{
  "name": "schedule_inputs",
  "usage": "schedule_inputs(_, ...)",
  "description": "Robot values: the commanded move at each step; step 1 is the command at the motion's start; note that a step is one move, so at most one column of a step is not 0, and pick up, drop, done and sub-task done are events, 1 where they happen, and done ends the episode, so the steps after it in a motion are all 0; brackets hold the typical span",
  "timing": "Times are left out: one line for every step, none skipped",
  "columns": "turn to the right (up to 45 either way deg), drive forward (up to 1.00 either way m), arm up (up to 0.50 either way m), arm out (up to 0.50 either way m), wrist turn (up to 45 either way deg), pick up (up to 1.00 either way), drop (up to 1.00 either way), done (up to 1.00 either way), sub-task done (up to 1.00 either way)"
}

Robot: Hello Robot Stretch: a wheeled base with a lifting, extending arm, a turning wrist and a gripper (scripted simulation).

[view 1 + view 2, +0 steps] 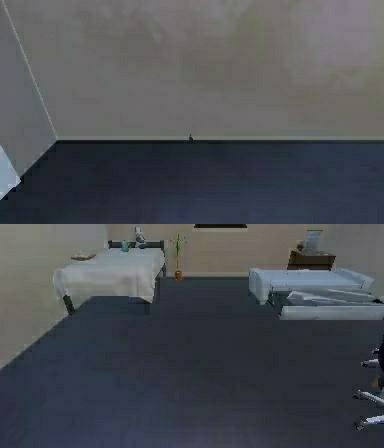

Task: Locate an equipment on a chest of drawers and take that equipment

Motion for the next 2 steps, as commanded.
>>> schedule_inputs(45.0,0.00,0.00,0.00,0.0,0.00,0.00,0.00,0.00)
schedule_inputs(45.0,0.00,0.00,0.00,0.0,0.00,0.00,0.00,0.00)
